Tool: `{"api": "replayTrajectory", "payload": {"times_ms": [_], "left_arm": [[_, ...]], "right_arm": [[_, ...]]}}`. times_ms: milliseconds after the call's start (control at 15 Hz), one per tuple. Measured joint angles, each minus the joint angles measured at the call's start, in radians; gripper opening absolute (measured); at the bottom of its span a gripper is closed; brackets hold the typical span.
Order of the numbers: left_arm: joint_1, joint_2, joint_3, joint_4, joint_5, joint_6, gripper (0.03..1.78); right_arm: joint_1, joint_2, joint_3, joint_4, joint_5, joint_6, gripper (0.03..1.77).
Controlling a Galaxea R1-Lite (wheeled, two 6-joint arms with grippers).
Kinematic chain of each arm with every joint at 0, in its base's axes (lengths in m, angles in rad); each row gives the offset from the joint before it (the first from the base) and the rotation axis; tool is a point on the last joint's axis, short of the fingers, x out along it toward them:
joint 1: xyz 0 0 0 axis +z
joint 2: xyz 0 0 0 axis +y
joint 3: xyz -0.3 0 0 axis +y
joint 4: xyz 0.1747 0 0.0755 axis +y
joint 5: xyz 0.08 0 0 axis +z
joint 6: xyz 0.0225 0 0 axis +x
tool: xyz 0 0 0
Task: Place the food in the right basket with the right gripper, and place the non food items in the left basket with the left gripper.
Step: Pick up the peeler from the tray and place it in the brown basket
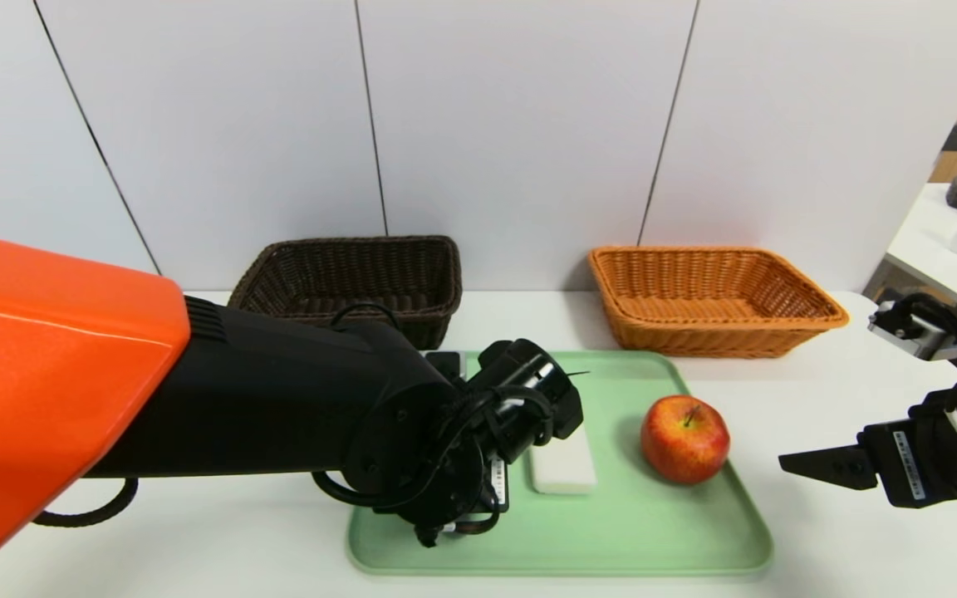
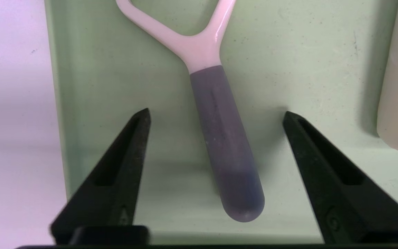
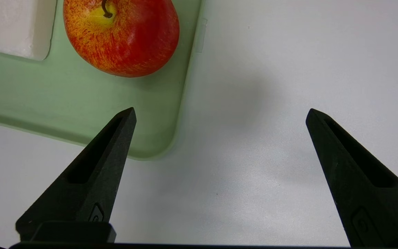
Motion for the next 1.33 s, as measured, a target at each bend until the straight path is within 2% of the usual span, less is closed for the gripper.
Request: {"api": "replayTrajectory", "payload": {"times_ms": [267,333,400,867,1000,1200,1333], "left_arm": [[0.0,-0.002,-0.001,0.001,0.0,-0.001,0.8],[0.0,-0.002,-0.001,0.0,0.0,-0.001,0.63],[0.0,-0.003,-0.003,0.001,0.0,0.001,0.27],[0.002,-0.063,0.002,0.035,0.001,0.013,0.28],[0.01,-0.095,0.001,0.048,0.001,0.031,0.28],[0.051,-0.158,-0.009,0.046,0.0,0.101,0.28],[0.107,-0.206,-0.017,0.04,-0.005,0.192,0.28]], "right_arm": [[0.0,0.0,-0.001,-0.001,0.0,0.0,1.7],[0.0,0.0,-0.001,-0.001,0.0,0.0,1.7],[0.0,0.0,-0.001,-0.001,0.0,0.0,1.7],[0.001,-0.022,-0.008,-0.004,0.011,0.009,1.7],[0.004,-0.048,-0.021,-0.006,0.047,0.027,1.7],[0.005,-0.074,-0.032,-0.007,0.069,0.028,1.7],[0.009,-0.082,-0.034,-0.008,0.071,0.028,1.7]]}}
